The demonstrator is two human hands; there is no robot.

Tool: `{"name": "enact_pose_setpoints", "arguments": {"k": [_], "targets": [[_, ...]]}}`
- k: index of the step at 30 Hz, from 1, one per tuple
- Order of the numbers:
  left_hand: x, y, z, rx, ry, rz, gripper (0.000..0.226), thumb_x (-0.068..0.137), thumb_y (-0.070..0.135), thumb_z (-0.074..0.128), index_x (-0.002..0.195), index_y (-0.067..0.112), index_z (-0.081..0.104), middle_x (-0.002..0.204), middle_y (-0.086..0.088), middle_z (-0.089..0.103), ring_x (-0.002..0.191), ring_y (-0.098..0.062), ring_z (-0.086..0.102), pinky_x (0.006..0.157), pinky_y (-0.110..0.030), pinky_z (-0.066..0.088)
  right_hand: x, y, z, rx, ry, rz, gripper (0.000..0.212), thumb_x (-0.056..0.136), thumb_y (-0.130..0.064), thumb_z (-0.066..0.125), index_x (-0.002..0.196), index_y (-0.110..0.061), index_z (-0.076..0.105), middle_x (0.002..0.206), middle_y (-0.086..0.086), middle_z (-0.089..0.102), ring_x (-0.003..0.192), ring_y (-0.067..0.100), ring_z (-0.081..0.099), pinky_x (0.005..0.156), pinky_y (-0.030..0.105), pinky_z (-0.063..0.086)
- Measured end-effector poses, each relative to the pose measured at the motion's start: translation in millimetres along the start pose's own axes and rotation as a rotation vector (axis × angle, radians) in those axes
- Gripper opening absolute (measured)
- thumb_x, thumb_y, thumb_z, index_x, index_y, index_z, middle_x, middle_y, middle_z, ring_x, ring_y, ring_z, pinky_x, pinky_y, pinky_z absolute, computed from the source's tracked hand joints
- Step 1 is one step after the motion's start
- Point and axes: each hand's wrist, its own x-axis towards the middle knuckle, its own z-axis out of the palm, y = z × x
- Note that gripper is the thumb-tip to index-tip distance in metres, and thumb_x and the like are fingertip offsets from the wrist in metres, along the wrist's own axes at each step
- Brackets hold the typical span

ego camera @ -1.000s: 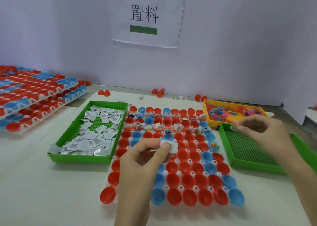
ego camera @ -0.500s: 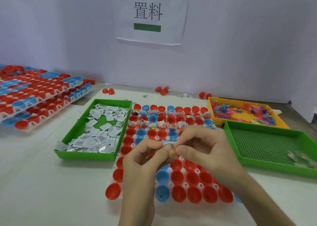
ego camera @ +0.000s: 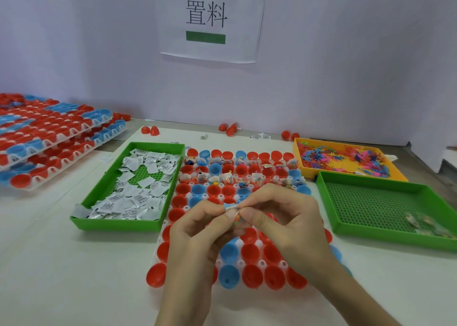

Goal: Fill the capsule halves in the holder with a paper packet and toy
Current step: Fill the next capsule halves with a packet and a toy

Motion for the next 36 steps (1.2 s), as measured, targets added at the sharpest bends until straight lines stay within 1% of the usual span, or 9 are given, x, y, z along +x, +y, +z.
{"name": "enact_pose_setpoints", "arguments": {"k": [1, 3, 6, 10, 18, 23, 26, 31, 36], "targets": [[0.9, -0.6, -1.6, 0.020, -0.017, 0.008, 0.021, 0.052, 0.002, 0.084, 0.062, 0.014, 0.069, 0.073, -0.014, 0.069, 0.068, -0.023, 0.071, 0.065, -0.025, 0.058, -0.9, 0.4, 0.7, -0.009, 0.015, -0.006, 0.018, 0.084, -0.010, 0.073, 0.092, -0.026, 0.075, 0.086, -0.007, 0.074, 0.086, 0.022, 0.072, 0.076, 0.030, 0.059], [1.2, 1.1, -2.4, 0.042, -0.057, 0.027, 0.008, 0.069, 0.016, 0.075, 0.064, 0.013, 0.069, 0.074, -0.014, 0.070, 0.071, -0.023, 0.072, 0.067, -0.024, 0.058, -2.6, 0.7, 1.6, -0.024, 0.046, -0.019, 0.019, 0.083, -0.009, 0.074, 0.091, -0.026, 0.076, 0.086, -0.009, 0.073, 0.086, 0.020, 0.071, 0.075, 0.026, 0.059], [0.6, 3.9, -5.3, 0.139, -0.125, 0.058, 0.017, 0.078, 0.028, 0.072, 0.075, 0.011, 0.072, 0.081, -0.014, 0.074, 0.081, -0.025, 0.075, 0.074, -0.025, 0.059, -3.5, 1.1, 1.9, -0.015, 0.096, -0.020, 0.025, 0.083, -0.010, 0.076, 0.096, -0.030, 0.073, 0.084, -0.009, 0.071, 0.083, 0.018, 0.070, 0.073, 0.021, 0.057], [-0.6, 6.2, -7.2, 0.343, -0.092, 0.151, 0.023, 0.070, 0.027, 0.089, 0.071, 0.018, 0.068, 0.076, -0.010, 0.074, 0.078, -0.026, 0.075, 0.072, -0.026, 0.060, -4.4, 2.5, 3.1, -0.016, 0.104, -0.025, 0.026, 0.082, -0.013, 0.076, 0.098, -0.033, 0.072, 0.083, -0.008, 0.070, 0.080, 0.019, 0.070, 0.072, 0.021, 0.056], [-2.5, 2.0, -2.1, 0.228, 0.016, 0.162, 0.024, 0.057, 0.034, 0.080, 0.070, 0.015, 0.075, 0.071, -0.009, 0.073, 0.070, -0.023, 0.073, 0.064, -0.022, 0.057, -1.6, 5.7, 0.4, 0.125, -0.014, 0.099, 0.014, 0.087, -0.013, 0.070, 0.093, -0.024, 0.076, 0.091, -0.001, 0.074, 0.091, 0.021, 0.073, 0.075, 0.028, 0.060], [-3.8, 0.1, 3.7, 0.260, 0.006, 0.175, 0.021, 0.063, 0.034, 0.077, 0.081, 0.023, 0.081, 0.079, -0.003, 0.077, 0.077, -0.017, 0.074, 0.068, -0.019, 0.056, 2.0, 3.4, -5.8, -0.052, 0.055, -0.044, 0.017, 0.084, -0.012, 0.075, 0.092, -0.026, 0.077, 0.088, -0.009, 0.075, 0.086, 0.017, 0.073, 0.075, 0.025, 0.058], [-5.0, 0.7, 4.4, 0.235, 0.045, 0.200, 0.015, 0.080, 0.017, 0.073, 0.092, 0.023, 0.080, 0.087, -0.003, 0.078, 0.079, -0.019, 0.076, 0.068, -0.019, 0.057, 11.0, 5.6, -29.3, -0.207, 0.133, -0.073, 0.013, 0.083, -0.012, 0.077, 0.093, -0.021, 0.077, 0.088, -0.009, 0.075, 0.084, 0.016, 0.072, 0.076, 0.025, 0.057], [-1.8, 7.0, -8.7, 0.222, 0.201, 0.277, 0.028, 0.094, 0.000, 0.060, 0.087, 0.021, 0.077, 0.086, -0.006, 0.077, 0.081, -0.024, 0.076, 0.069, -0.020, 0.058, 20.7, 22.2, -83.9, -0.662, 0.176, 0.003, 0.016, 0.081, -0.010, 0.080, 0.093, -0.021, 0.078, 0.087, -0.014, 0.072, 0.081, 0.002, 0.066, 0.074, 0.013, 0.051], [-2.9, 9.4, -11.0, 0.241, 0.201, 0.287, 0.030, 0.094, -0.001, 0.058, 0.085, 0.021, 0.076, 0.083, -0.006, 0.077, 0.079, -0.024, 0.076, 0.067, -0.019, 0.058, 20.1, 42.0, -91.0, -0.811, 0.051, 0.182, 0.013, 0.082, -0.011, 0.080, 0.087, -0.024, 0.079, 0.082, -0.017, 0.070, 0.082, -0.004, 0.063, 0.069, 0.006, 0.046]]}}
